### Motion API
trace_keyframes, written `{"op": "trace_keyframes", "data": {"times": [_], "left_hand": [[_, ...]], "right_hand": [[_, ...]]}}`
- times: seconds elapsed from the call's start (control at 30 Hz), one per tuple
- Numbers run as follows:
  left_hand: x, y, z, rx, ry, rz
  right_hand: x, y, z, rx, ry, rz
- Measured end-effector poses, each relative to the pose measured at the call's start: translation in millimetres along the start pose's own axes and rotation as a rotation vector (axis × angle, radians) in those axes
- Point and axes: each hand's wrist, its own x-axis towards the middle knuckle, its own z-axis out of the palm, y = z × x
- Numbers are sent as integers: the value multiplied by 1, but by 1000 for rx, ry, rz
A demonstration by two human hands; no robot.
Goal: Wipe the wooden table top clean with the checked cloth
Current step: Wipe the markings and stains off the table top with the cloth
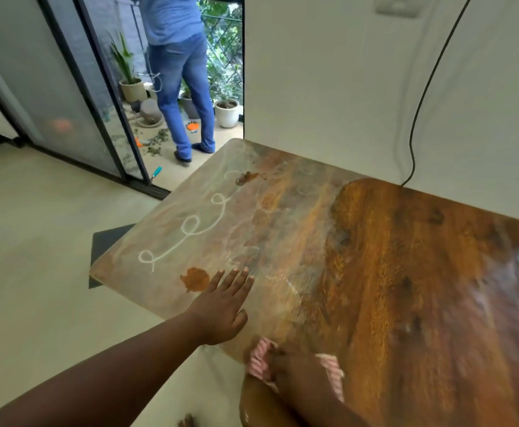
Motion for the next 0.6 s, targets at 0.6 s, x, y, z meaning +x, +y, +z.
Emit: {"op": "trace_keyframes", "data": {"times": [0.6], "left_hand": [[99, -112, -13, 79, -104, 442]], "right_hand": [[37, -37, -4, 266, 257, 785]]}}
